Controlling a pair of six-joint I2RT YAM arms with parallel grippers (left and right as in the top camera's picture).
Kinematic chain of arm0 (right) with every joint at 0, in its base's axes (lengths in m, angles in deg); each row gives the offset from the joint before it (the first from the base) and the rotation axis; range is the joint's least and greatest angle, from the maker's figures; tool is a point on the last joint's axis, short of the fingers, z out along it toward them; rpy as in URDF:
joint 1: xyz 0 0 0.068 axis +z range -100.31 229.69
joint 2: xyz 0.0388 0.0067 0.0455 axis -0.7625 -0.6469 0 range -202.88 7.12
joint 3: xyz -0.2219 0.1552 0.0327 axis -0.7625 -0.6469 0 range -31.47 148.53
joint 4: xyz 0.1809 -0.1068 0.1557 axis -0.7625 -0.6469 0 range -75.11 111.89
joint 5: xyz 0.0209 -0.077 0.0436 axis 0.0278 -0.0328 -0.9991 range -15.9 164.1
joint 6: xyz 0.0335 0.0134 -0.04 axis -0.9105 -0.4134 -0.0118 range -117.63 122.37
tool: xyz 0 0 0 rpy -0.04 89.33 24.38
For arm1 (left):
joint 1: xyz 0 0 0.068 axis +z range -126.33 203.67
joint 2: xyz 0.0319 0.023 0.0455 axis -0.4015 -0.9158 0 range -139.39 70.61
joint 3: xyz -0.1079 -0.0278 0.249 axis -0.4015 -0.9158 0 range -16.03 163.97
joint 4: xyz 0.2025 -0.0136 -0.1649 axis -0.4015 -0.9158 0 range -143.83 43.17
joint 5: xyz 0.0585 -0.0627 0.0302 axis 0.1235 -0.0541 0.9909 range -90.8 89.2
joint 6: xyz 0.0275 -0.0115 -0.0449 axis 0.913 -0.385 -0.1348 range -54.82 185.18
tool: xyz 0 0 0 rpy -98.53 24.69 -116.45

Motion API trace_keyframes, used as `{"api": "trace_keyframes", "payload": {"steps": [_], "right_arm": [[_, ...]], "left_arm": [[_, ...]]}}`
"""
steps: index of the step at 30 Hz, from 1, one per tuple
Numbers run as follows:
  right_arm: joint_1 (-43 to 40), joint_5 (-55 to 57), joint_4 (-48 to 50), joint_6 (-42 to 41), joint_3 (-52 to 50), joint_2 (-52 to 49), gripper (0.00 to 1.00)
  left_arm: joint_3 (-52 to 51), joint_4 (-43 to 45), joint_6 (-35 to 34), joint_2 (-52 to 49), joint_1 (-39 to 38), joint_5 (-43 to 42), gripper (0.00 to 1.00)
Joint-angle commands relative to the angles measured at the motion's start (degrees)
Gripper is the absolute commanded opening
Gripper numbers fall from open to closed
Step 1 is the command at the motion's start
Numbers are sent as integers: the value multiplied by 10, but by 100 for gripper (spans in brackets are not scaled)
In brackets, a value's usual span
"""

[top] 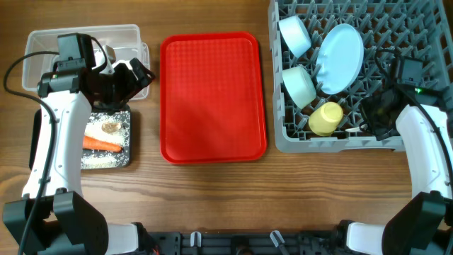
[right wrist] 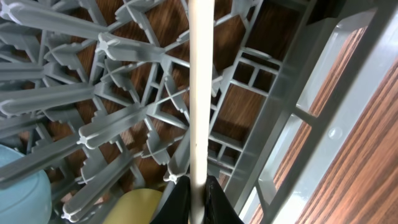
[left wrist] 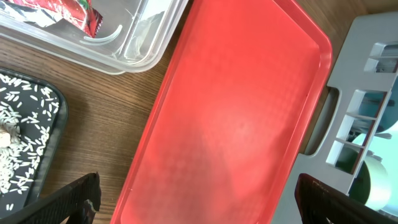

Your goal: Sort waste into correct bins and load items into the dishwasher rack

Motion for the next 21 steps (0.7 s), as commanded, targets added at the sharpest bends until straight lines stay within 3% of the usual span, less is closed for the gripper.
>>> {"api": "trace_keyframes", "payload": {"steps": [1, 4, 5, 6, 13, 21], "right_arm": [[-2, 12, 0, -22, -7, 2, 6], [-2, 12, -2, -23, -7, 2, 51], [-2, 12, -3, -22, -7, 2, 86], [-2, 12, -3, -19, -7, 2, 100], [-2, 12, -12, 9, -6, 6, 100], [-2, 19, -11, 157, 47, 101, 100]], "left_arm": [[4, 1, 1, 7, 2, -1, 100], [4, 1, 1, 7, 2, -1, 100], [4, 1, 1, 7, 2, -1, 100], [4, 1, 1, 7, 2, -1, 100], [4, 1, 1, 7, 2, -1, 100], [4, 1, 1, 7, 2, -1, 100]]}}
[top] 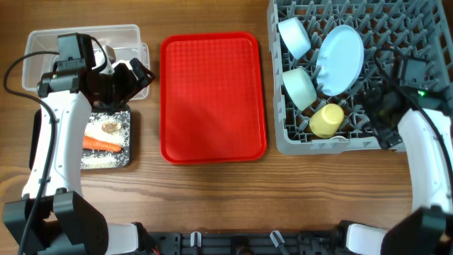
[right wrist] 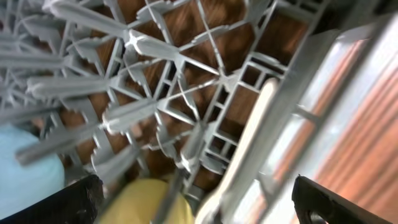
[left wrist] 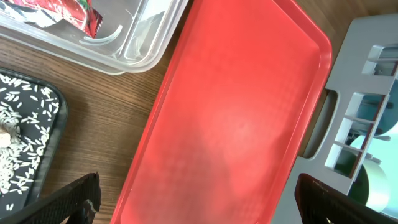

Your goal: Sort waste into correct bins and load items into the dishwasher rack

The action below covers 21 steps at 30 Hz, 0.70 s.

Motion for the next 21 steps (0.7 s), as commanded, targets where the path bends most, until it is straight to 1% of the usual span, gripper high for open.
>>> {"api": "trace_keyframes", "payload": {"steps": [1, 5, 7, 9, 11, 13, 14, 16, 18, 19, 21], "right_arm": [[-2, 7, 2, 116, 55, 87, 100], [-2, -64, 3, 245, 113, 178, 100], [-2, -113, 1, 291, 135, 219, 100], [-2, -138, 13, 278, 143, 264, 100], [-2, -141, 17, 242, 143, 311, 100], [-2, -141, 11, 225, 143, 340, 100], [-2, -136, -2, 233, 143, 367, 100], [-2, -133, -16, 229, 143, 389, 100], [-2, -103, -21, 231, 142, 406, 100], [-2, -93, -20, 251, 142, 413, 100], [-2, -104, -16, 316, 142, 419, 100]], "left_arm": [[4, 1, 1, 7, 2, -1, 100], [4, 1, 1, 7, 2, -1, 100], [4, 1, 1, 7, 2, -1, 100], [4, 1, 1, 7, 2, -1, 100], [4, 1, 1, 7, 2, -1, 100], [4, 1, 1, 7, 2, -1, 100], [4, 1, 1, 7, 2, -1, 100], [4, 1, 1, 7, 2, -1, 100], [4, 1, 1, 7, 2, -1, 100], [4, 1, 1, 7, 2, -1, 100], [4, 1, 1, 7, 2, -1, 100]]}}
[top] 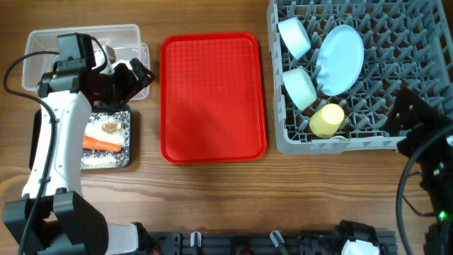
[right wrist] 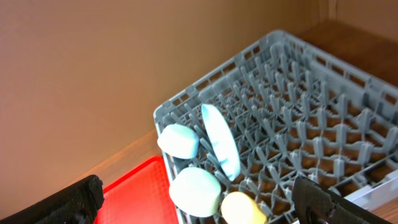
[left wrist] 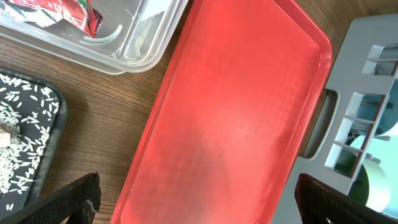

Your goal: Sort waste into correct bins and load items into the dishwasher rack

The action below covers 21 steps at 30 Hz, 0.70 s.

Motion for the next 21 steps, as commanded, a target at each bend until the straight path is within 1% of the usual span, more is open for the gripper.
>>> {"api": "trace_keyframes", "payload": {"steps": [1, 4, 6, 11, 16, 19, 21], "right_arm": [[-2, -5, 7, 113, 1, 14, 100], [0, -68, 34, 205, -9, 14, 100], [0, -83, 63, 235, -33, 14, 100], [13, -83, 173, 229, -154, 63, 100], [55, -77, 318, 219, -358, 182, 100], [79, -54, 367, 194, -457, 237, 100], [100, -16, 393, 163, -530, 276, 100]], "left_arm": [[4, 1, 1, 7, 2, -1, 100], [4, 1, 1, 7, 2, -1, 100], [4, 1, 1, 7, 2, -1, 100], [4, 1, 1, 7, 2, -1, 100], [4, 1, 1, 7, 2, -1, 100], [4, 1, 1, 7, 2, -1, 100], [4, 1, 1, 7, 2, -1, 100]]}}
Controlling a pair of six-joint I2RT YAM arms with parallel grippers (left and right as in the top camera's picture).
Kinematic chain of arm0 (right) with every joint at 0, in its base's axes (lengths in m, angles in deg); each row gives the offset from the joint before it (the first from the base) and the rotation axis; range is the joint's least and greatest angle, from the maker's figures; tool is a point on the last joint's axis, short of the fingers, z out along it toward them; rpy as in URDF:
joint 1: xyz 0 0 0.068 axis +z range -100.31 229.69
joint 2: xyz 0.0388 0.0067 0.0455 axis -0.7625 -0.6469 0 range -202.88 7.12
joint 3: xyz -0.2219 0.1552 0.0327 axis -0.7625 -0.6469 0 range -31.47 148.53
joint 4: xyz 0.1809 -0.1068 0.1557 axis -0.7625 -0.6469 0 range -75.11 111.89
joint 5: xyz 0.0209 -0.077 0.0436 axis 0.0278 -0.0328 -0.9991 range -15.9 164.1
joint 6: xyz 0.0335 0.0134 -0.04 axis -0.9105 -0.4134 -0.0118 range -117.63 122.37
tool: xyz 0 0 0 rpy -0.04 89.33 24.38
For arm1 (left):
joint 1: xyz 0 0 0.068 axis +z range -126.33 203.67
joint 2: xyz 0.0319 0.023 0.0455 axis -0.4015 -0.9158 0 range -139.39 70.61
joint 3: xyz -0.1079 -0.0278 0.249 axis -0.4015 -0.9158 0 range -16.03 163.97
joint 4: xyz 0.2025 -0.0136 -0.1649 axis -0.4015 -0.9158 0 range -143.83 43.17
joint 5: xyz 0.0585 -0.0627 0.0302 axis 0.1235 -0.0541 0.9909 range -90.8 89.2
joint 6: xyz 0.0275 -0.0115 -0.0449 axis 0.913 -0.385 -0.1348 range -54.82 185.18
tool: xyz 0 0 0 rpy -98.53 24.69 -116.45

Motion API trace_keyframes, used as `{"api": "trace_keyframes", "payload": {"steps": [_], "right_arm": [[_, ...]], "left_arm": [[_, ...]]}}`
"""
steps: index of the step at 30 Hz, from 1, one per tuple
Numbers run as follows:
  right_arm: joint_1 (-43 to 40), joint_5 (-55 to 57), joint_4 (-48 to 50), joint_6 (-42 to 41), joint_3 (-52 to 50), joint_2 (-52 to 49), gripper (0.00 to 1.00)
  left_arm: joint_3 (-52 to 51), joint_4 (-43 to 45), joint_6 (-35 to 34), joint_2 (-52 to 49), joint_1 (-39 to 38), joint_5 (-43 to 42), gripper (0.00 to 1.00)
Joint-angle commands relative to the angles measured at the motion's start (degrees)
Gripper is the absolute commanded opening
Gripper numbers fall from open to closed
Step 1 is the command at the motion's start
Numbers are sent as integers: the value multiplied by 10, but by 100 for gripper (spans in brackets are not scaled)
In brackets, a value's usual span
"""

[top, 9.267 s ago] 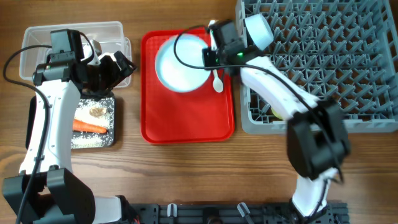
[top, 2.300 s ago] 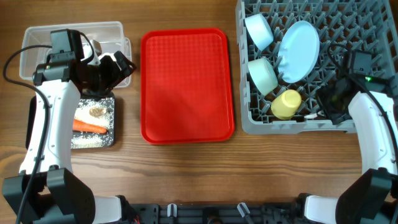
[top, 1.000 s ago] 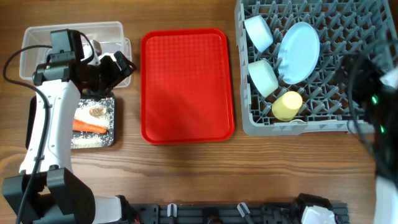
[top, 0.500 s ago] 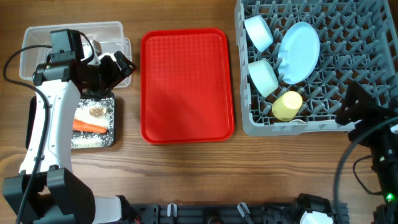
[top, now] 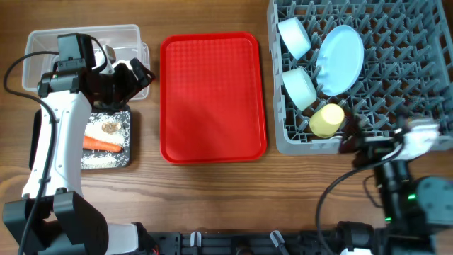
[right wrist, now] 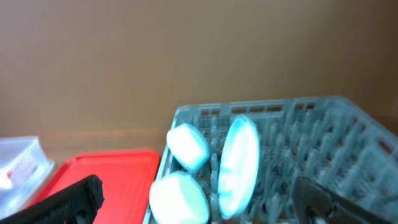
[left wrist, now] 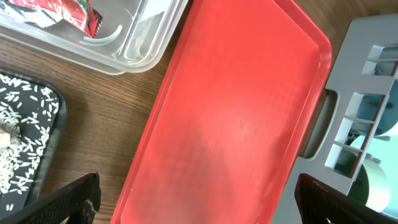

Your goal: Sort waste into correct bins and load items into the dishwasher rack

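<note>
The grey dishwasher rack [top: 417,42] holds a white bowl [top: 294,35], a pale blue plate [top: 340,49], a pale green bowl [top: 299,86] and a yellow cup [top: 325,119]. My right gripper [top: 356,144] is open and empty, just outside the rack's near edge. Its wrist view looks level across the rack [right wrist: 348,124] past the open gripper [right wrist: 196,190]. My left gripper [top: 134,74] is open and empty between the clear bin [top: 42,42] and the red tray [top: 212,95]. In the left wrist view the gripper [left wrist: 196,186] hangs over the tray [left wrist: 242,112].
A red wrapper [left wrist: 68,9] lies in the clear bin [left wrist: 134,53]. A black tray [top: 126,157] of rice with a carrot [top: 101,144] sits at the near left. Bare wooden table [top: 212,198] runs along the near side.
My right arm has moved from beside the rack's near right corner to in front of its near edge, lower down. Its wrist view now looks flat across the rack. The left arm has not moved.
First my right gripper was shut on a white stick-like utensil low inside the rack's near right part. Then it was open, with the utensil lying against the rack's wall. After that it was out of the rack, and now sits by the near edge.
</note>
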Motion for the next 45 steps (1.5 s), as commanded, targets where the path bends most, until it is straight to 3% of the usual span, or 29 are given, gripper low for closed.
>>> {"api": "trace_keyframes", "payload": {"steps": [1, 12, 20, 45], "right_arm": [[34, 63, 30, -54, -120, 67, 100], [95, 165, 147, -69, -321, 199, 100], [95, 165, 209, -64, -346, 200, 100], [95, 161, 207, -64, -346, 200, 100]], "left_arm": [[4, 1, 1, 7, 2, -1, 100], [4, 1, 1, 7, 2, -1, 100], [4, 1, 1, 7, 2, -1, 100], [4, 1, 1, 7, 2, -1, 100]]}}
